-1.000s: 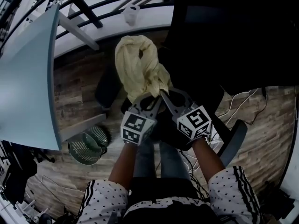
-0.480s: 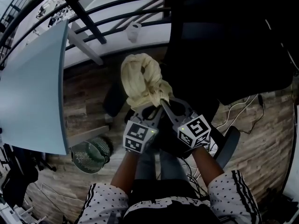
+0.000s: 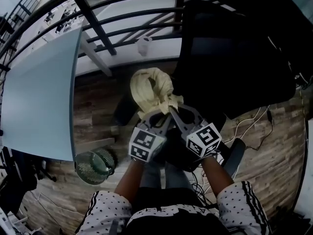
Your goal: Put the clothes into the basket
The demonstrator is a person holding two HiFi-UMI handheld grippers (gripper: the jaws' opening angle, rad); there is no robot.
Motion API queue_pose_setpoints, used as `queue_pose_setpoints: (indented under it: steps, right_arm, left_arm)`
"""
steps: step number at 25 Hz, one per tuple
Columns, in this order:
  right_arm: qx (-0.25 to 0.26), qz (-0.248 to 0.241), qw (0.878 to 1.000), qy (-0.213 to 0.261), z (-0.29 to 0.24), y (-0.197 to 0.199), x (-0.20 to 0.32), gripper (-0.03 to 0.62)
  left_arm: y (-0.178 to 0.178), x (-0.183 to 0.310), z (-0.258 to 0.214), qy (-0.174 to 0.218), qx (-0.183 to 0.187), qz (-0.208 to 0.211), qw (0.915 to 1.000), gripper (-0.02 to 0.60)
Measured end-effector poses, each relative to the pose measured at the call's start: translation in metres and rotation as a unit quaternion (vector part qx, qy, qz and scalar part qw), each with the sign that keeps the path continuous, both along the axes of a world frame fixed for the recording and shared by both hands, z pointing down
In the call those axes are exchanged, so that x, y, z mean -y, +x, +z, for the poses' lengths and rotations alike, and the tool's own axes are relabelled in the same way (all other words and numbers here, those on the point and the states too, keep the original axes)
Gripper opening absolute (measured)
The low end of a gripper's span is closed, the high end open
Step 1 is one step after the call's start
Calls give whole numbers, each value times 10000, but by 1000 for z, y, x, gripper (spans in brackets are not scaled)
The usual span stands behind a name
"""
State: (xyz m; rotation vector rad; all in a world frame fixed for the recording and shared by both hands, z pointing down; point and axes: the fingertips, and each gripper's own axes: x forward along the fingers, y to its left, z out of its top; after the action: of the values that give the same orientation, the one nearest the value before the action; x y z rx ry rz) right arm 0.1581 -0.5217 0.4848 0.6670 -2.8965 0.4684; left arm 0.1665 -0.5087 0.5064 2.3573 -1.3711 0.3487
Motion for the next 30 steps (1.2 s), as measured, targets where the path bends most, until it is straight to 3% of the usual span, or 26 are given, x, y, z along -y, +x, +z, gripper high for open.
queue_pose_setpoints:
  steps: [13, 18, 30]
  right_arm:
    - [224, 128, 9991, 325, -75, 8, 1, 34]
    - [275, 109, 9975, 648, -94, 16, 6, 34]
    - [450, 445, 9933, 967, -143, 37, 26, 34]
  left_arm:
    - [9, 4, -70, 511, 163, 128, 9985, 37]
    - [15, 9, -91, 692, 252, 181, 9971, 37]
    - [38, 32, -136, 1145, 412, 186, 9924, 37]
